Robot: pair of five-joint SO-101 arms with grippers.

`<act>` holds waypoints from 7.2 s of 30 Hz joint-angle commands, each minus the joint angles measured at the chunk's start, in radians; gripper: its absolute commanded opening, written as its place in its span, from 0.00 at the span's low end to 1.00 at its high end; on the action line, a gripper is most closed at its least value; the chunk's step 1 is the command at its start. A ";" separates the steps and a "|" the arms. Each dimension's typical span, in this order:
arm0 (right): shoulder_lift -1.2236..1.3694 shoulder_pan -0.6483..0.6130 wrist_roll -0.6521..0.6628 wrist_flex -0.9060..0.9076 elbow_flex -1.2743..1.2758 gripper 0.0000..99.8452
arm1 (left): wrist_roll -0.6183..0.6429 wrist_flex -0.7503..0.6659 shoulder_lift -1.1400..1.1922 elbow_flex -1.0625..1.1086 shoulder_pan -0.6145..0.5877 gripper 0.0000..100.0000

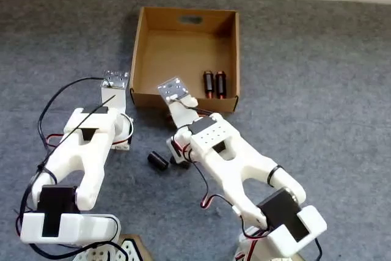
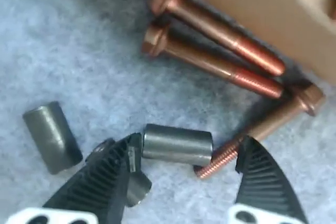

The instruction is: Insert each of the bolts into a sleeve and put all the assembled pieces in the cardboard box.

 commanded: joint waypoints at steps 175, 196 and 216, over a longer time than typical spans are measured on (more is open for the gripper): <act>-0.170 0.473 -0.437 0.133 0.114 0.29 | -0.003 -0.011 0.001 -0.002 0.018 0.03; -0.077 0.473 -0.428 0.130 0.058 0.09 | -0.003 -0.011 0.001 -0.002 0.018 0.03; -0.081 0.533 0.000 0.321 0.068 0.01 | -0.003 -0.011 0.001 -0.002 0.018 0.03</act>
